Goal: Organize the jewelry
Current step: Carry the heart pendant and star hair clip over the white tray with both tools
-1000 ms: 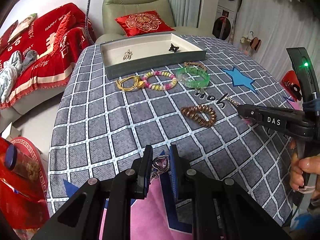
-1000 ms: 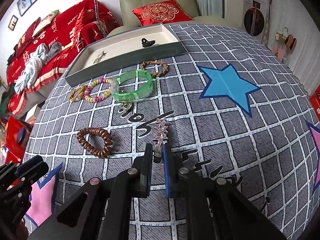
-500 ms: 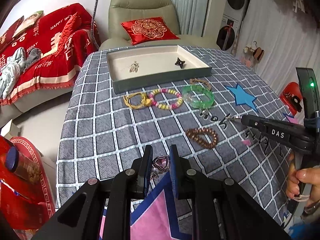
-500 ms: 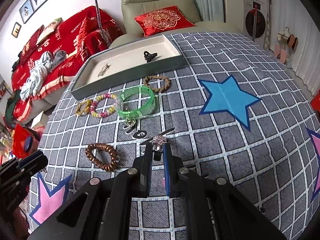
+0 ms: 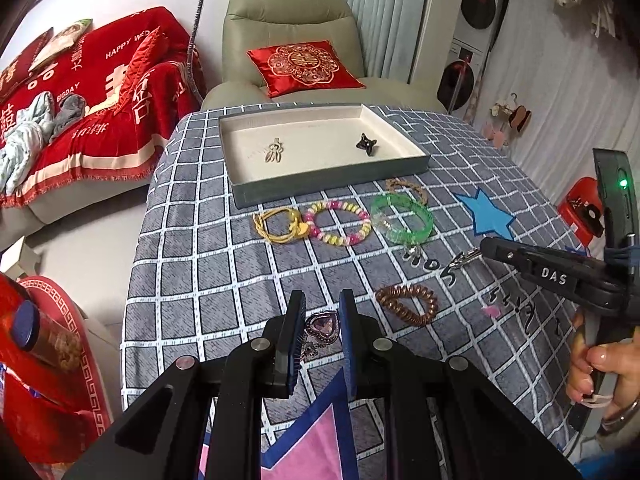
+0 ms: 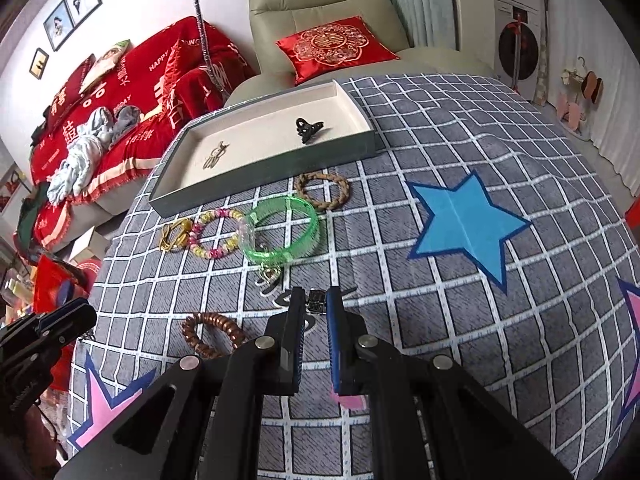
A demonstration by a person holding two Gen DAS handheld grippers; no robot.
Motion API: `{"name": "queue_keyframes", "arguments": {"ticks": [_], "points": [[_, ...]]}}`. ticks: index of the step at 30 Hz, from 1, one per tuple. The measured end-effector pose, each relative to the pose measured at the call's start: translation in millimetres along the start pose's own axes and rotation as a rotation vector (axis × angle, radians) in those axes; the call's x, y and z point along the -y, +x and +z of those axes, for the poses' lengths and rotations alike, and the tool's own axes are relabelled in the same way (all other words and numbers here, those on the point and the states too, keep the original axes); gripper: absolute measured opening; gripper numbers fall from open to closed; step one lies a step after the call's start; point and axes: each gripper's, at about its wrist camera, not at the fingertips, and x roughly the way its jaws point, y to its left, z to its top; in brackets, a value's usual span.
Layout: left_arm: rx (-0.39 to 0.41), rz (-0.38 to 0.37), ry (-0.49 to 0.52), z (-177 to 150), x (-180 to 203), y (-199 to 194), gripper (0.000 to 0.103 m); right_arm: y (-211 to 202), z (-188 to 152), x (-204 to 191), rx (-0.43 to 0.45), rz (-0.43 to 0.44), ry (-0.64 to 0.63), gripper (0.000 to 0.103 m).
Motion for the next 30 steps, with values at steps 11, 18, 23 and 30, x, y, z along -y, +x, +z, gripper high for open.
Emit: {"name": "queue_keyframes", "arguments": {"ticks": [11, 18, 23, 30], "points": [[0.069, 0.029, 0.005, 46.9, -8.3, -9.4, 0.034, 6.7, 34.7, -4.7, 0.024, 0.046, -0.011, 0.011], [0.063, 0.026, -0.031, 74.8, -25.0, 4.3, 0.034, 7.8, 60.6, -5.0, 0.043, 0.078, -0.021, 0.011], [0.055, 0.010, -0.034, 99.4, -37.4, 25.4, 0.034, 9.6, 80.5, -4.7, 0.050, 0.132, -0.004, 0.011], [0.025, -0.029, -0.084, 133.7, -54.0, 73.8, 0.034, 26.7, 113.9, -9.6, 0.037, 0.172, -0.006, 0.011]]}}
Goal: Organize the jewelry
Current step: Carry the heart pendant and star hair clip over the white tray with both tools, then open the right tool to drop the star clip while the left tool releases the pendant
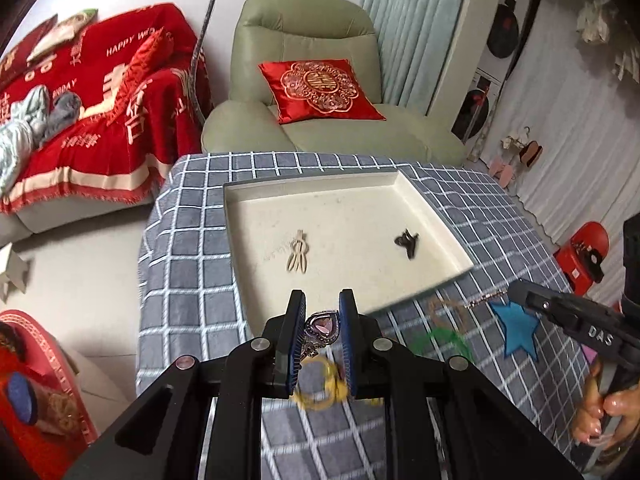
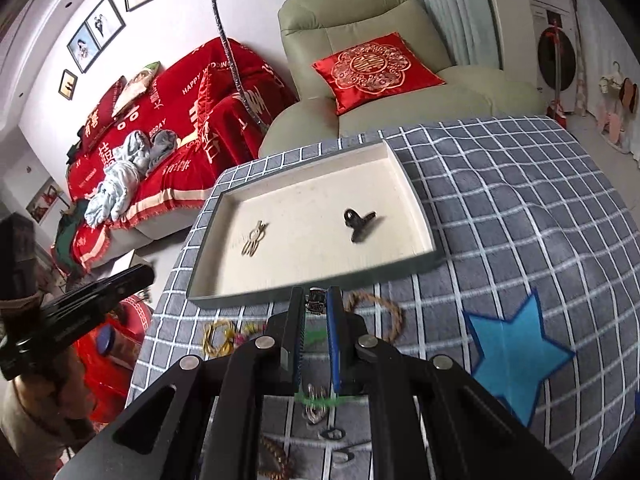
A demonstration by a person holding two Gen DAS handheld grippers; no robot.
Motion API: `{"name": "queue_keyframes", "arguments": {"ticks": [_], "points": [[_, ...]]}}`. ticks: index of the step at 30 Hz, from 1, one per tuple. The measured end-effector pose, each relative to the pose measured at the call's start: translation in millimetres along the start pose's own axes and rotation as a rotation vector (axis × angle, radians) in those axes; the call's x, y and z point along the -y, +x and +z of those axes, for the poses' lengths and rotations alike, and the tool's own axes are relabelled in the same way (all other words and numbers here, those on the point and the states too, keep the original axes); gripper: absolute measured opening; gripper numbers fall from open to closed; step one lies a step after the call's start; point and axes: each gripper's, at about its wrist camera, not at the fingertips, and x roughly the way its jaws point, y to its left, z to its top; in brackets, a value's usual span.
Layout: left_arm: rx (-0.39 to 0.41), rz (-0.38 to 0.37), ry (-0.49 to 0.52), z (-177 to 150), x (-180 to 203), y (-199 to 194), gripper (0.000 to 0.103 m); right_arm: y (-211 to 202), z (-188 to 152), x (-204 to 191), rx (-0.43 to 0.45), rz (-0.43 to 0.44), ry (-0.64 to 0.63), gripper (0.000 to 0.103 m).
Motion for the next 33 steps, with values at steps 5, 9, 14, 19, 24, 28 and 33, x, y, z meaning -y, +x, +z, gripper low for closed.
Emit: {"name": "queue_keyframes", "arguments": {"ticks": [5, 9, 14, 19, 24, 28, 33], "points": [[-0.031, 0.000, -0.039, 13.4, -8.8, 35.5, 0.034, 26.7, 24.9, -7.4, -0.018, -0.019, -0.040, 0.011], [-0.055, 0.011, -0.060, 21.2, -14.6, 60.9, 0.034, 52.4, 39.1, -11.1, -0.047, -0.017, -0.053, 0.011], [-0.065, 0.040, -0.026, 25.6, -11.3, 82.0, 0.034, 82.9, 45.1, -9.9, -0.089, 0.017, -0.024, 0.011], [-0.080, 0.069, -0.010, 27.7, -11.1, 100.0, 0.034, 106.7, 46.6, -6.6, -0.119, 0.015, -0.013, 0.011], [-0.089, 0.126, 0.032, 26.7, -6.5, 115.4, 0.034, 119.8, 50.0, 3.7, -0.124, -0.003, 0.012, 0.011], [-0.088, 0.152, 0.043, 24.5, -3.6, 122.6, 0.034, 125.3, 53.4, 13.1, -0.128, -0.019, 0.025, 0.013], [-0.080, 0.188, 0.089, 22.6, 4.9, 126.4, 0.034, 126.7, 49.9, 22.2, -0.123, -0.047, 0.037, 0.018]]}}
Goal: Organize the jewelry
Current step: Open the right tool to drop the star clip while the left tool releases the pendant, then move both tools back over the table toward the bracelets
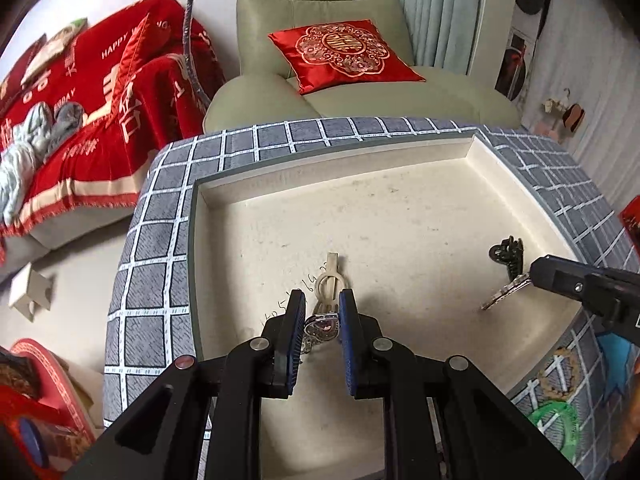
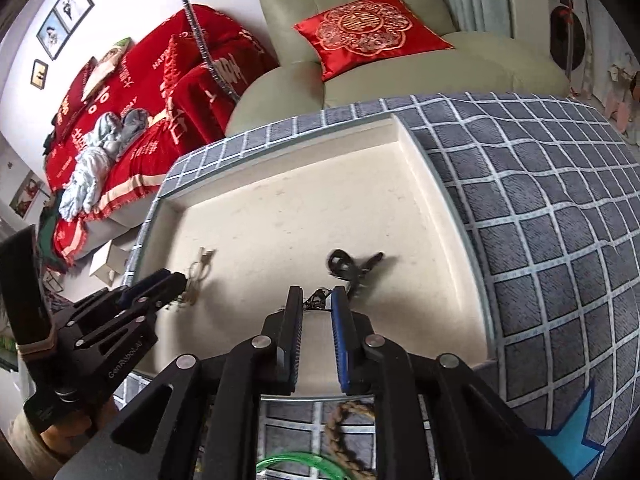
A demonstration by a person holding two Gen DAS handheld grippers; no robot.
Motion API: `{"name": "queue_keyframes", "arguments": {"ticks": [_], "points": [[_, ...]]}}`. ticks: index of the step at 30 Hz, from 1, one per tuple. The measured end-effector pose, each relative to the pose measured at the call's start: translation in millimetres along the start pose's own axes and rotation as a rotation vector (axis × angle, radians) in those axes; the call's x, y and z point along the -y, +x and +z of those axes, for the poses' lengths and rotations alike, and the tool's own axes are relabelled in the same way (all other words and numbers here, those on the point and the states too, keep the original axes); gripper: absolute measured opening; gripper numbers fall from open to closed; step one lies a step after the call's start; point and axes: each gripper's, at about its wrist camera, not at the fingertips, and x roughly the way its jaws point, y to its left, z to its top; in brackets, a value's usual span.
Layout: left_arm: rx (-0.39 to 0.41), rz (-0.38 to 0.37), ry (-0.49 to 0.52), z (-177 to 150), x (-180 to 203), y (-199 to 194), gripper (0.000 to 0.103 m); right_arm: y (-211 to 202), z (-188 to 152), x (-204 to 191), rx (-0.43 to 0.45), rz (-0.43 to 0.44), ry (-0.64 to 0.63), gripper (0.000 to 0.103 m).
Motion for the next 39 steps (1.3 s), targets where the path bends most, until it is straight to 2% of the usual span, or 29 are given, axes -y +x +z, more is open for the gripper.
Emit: {"name": "queue_keyframes", "arguments": {"ticks": [6, 8, 10, 12, 17, 19, 21, 30, 31, 32, 34, 39], "points": [[-0.005, 0.024, 0.016, -0.5, 5.1, 1.7, 0.034, 3.0, -2.0, 14.4, -0.021, -0.026, 0.026, 0.019], [-0.007, 0.036, 0.020, -0.1, 5.6, 2.6, 0.034, 4.1, -2.6, 18.0, -0.030, -0.025, 0.031, 0.026], [-0.007, 0.044, 0.022, -0.2, 6.0, 2.8, 0.034, 5.9, -2.9, 19.8, -0.034, -0.032, 0.033, 0.048], [-0.009, 0.042, 0.023, -0.6, 5.9, 2.7, 0.034, 3.7, -2.4, 18.2, -0.020, -0.033, 0.021, 0.051], [-0.008, 0.034, 0.015, 0.8, 4.9, 0.9, 0.034, -5.2, -0.1, 10.0, 0.002, -0.025, 0.004, 0.052], [-0.005, 0.035, 0.018, 1.0, 5.9, 0.2, 0.034, -11.9, 0.1, 7.6, 0.018, -0.019, 0.005, 0.059], [-0.002, 0.031, 0.021, 1.7, 7.3, -0.6, 0.034, -18.1, -0.3, 5.5, 0.033, -0.017, 0.004, 0.061], [0.013, 0.014, 0.009, 4.6, 8.3, -7.3, 0.035, -38.0, -4.0, -1.4, 0.056, -0.029, -0.006, 0.061], [0.017, 0.018, 0.008, 5.0, 7.8, -9.1, 0.060, -38.9, -5.0, -0.5, 0.057, -0.028, -0.005, 0.064], [0.020, 0.026, 0.003, 5.0, 7.0, -11.3, 0.103, -40.4, -5.4, -0.6, 0.057, -0.027, -0.003, 0.066], [0.072, 0.052, -0.019, 4.6, 4.4, -22.5, 0.103, -42.3, -7.2, 0.1, 0.057, -0.026, -0.002, 0.068], [0.092, 0.040, -0.023, 1.4, 1.4, -39.1, 0.103, -51.1, -10.7, -3.6, 0.061, -0.036, -0.010, 0.070]]}}
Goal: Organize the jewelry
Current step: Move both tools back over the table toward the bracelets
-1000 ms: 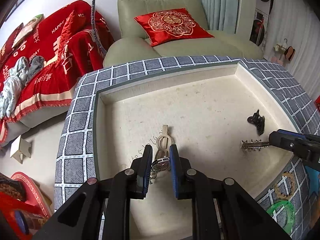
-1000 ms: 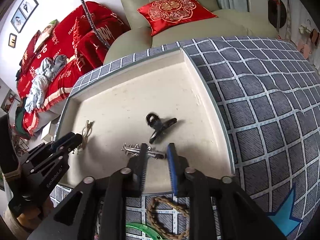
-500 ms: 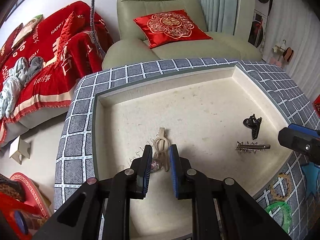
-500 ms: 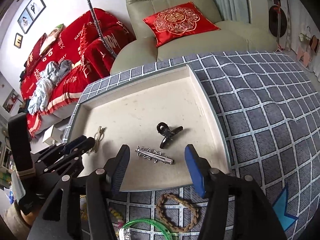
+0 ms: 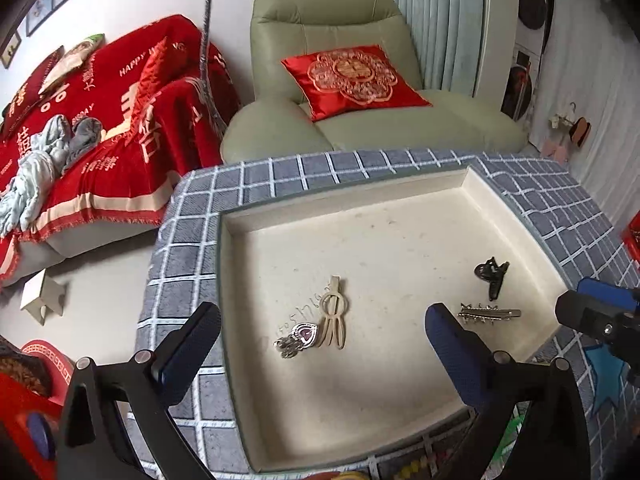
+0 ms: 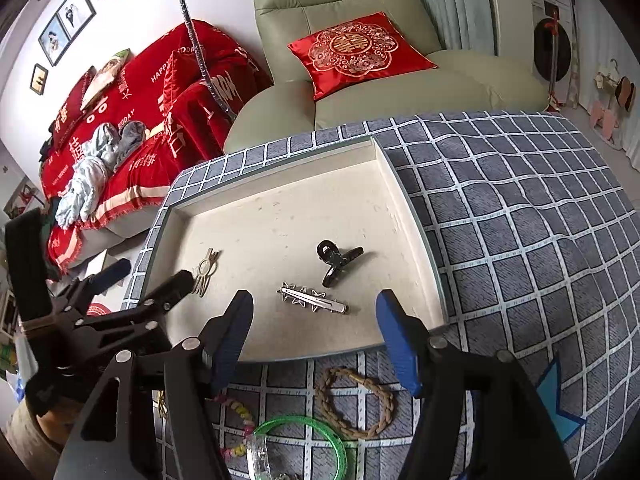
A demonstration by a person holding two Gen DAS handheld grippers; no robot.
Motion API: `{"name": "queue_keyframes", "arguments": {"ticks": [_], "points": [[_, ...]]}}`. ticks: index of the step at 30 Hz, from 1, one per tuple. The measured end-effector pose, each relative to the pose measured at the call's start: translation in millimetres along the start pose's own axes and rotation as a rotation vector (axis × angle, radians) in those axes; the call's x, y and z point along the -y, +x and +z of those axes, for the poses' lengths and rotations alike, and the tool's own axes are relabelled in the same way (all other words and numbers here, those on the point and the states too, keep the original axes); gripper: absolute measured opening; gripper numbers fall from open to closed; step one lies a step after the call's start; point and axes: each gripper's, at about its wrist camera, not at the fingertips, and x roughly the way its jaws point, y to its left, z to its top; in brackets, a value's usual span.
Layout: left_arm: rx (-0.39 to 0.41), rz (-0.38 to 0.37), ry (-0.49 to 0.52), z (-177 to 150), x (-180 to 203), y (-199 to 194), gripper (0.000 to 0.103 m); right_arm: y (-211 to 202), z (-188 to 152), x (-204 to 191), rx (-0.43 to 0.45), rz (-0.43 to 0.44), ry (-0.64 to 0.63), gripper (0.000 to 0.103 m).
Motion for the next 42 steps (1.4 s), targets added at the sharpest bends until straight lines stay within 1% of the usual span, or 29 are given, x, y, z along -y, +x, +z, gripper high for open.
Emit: {"name": "queue_keyframes", "arguments": {"ticks": [1, 2, 3, 5, 7, 9, 10, 12, 17, 21, 23, 25, 28, 34, 42], "points": [[0.013, 0.000, 0.000, -1.7, -1.2, -5.5, 0.103, -2.7, -0.4, -0.9, 0.003, 0.003, 0.000, 0.082], [0.023, -0.001, 0.002, -2.5, -2.9, -10.6, 0.103, -8.1, -1.9, -2.2, 0.013, 0.006, -0.001, 0.086], [0.032, 0.002, 0.008, -6.1, -4.3, -17.8, 0.103, -13.6, -3.7, -3.5, 0.028, 0.005, -0.003, 0.089], [0.042, 0.013, 0.018, -10.9, -6.5, -26.9, 0.103, -21.8, -7.1, -6.0, 0.048, 0.000, -0.014, 0.089], [0.051, 0.006, 0.030, -16.8, -8.8, -38.0, 0.103, -31.6, -11.4, -9.3, 0.070, -0.011, -0.029, 0.091], [0.039, -0.011, 0.019, -25.9, -14.2, -46.3, 0.103, -40.9, -17.1, -12.3, 0.081, -0.014, -0.040, 0.103], [0.033, -0.015, 0.010, -29.8, -16.5, -49.6, 0.103, -44.8, -18.9, -13.7, 0.083, -0.013, -0.043, 0.103], [0.015, -0.050, 0.000, -38.8, -20.5, -55.1, 0.103, -51.6, -24.4, -17.5, 0.067, -0.021, -0.053, 0.103], [-0.020, -0.063, -0.029, -64.9, -26.5, -65.0, 0.103, -61.4, -46.9, -20.1, 0.024, -0.037, -0.066, 0.103], [-0.062, -0.050, -0.049, -84.7, -31.1, -60.9, 0.103, -58.2, -67.9, -16.5, -0.027, -0.051, -0.051, 0.103], [-0.089, -0.042, -0.063, -92.8, -33.3, -55.5, 0.103, -53.8, -75.9, -15.3, -0.051, -0.072, -0.047, 0.103], [-0.118, -0.035, -0.080, -100.5, -36.4, -49.3, 0.103, -51.3, -85.3, -11.7, -0.069, -0.081, -0.042, 0.103], [-0.141, -0.023, -0.104, -109.3, -41.2, -43.8, 0.103, -47.2, -95.0, -9.2, -0.092, -0.091, -0.030, 0.103], [-0.177, -0.017, -0.151, -114.6, -49.4, -32.8, 0.103, -36.8, -105.9, -4.4, -0.129, -0.117, -0.009, 0.103], [-0.185, -0.006, -0.140, -115.3, -43.9, -27.5, 0.103, -27.2, -107.9, 2.6, -0.148, -0.148, 0.023, 0.103]]}}
